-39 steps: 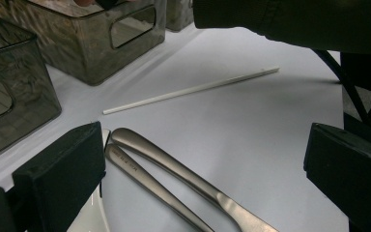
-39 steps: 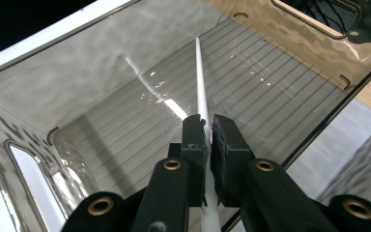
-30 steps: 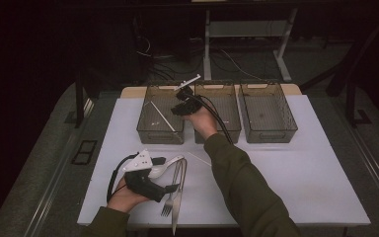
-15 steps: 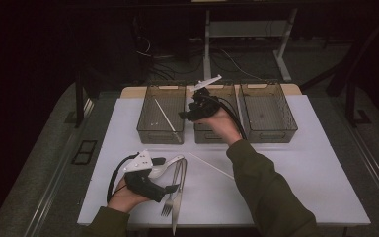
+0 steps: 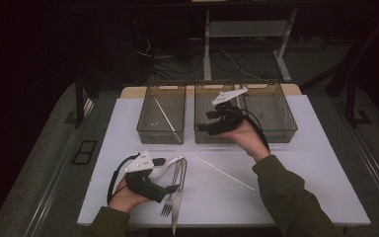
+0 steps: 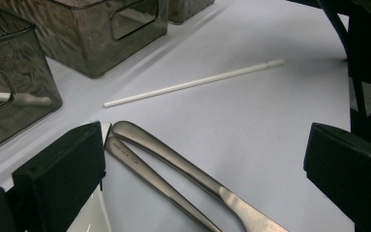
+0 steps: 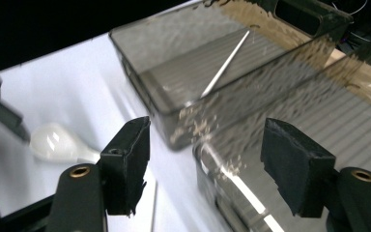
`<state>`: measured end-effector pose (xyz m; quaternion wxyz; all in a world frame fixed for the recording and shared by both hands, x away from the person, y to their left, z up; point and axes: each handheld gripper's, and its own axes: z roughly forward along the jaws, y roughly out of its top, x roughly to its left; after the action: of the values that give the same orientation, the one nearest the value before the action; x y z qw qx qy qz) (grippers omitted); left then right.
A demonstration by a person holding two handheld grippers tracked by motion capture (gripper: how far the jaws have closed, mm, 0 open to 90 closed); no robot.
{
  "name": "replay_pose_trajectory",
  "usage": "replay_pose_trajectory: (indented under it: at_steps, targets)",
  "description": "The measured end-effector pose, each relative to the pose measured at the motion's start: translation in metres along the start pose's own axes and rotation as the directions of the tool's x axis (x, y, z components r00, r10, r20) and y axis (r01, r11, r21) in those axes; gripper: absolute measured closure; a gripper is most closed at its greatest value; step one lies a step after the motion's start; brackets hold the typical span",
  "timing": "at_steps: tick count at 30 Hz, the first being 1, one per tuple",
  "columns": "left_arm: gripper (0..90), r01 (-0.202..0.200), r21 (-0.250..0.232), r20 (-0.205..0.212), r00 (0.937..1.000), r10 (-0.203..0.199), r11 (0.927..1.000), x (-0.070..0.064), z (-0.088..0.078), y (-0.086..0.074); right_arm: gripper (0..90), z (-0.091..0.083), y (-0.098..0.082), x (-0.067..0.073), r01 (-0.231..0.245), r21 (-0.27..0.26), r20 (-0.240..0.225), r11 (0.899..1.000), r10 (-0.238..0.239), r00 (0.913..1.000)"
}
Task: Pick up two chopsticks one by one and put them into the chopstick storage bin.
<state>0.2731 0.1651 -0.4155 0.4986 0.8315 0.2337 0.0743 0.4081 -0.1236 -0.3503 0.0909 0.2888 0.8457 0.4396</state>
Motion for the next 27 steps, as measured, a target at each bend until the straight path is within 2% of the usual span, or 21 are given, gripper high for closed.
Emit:
replay_pose_trajectory:
  at_steps: [13, 15, 20, 27]
  targets:
    - [0.1, 0.007, 0.001, -0.011, 0.9999, -0.007, 1.0, 0.0, 0.001, -0.001, 31.1, -0.028, -0.04, 0.008, 0.025, 0.009, -0.008, 1.0, -0.025, 0.9997]
    - [0.1, 0.006, 0.004, -0.012, 0.9999, -0.006, 1.0, 0.0, 0.001, -0.001, 30.7, -0.031, -0.05, 0.012, 0.047, 0.019, 0.0, 0.999, -0.047, 0.9989]
    - [0.1, 0.006, 0.005, -0.014, 0.9999, -0.006, 1.0, 0.0, 0.001, -0.001, 30.9, -0.037, -0.065, 0.016, 0.043, 0.039, -0.02, 0.998, -0.042, 0.9989]
    - [0.1, 0.006, 0.005, -0.015, 0.9999, -0.006, 1.0, 0.0, 0.001, -0.001, 32.1, -0.045, -0.085, 0.02, 0.021, 0.063, -0.023, 0.998, -0.019, 0.9995]
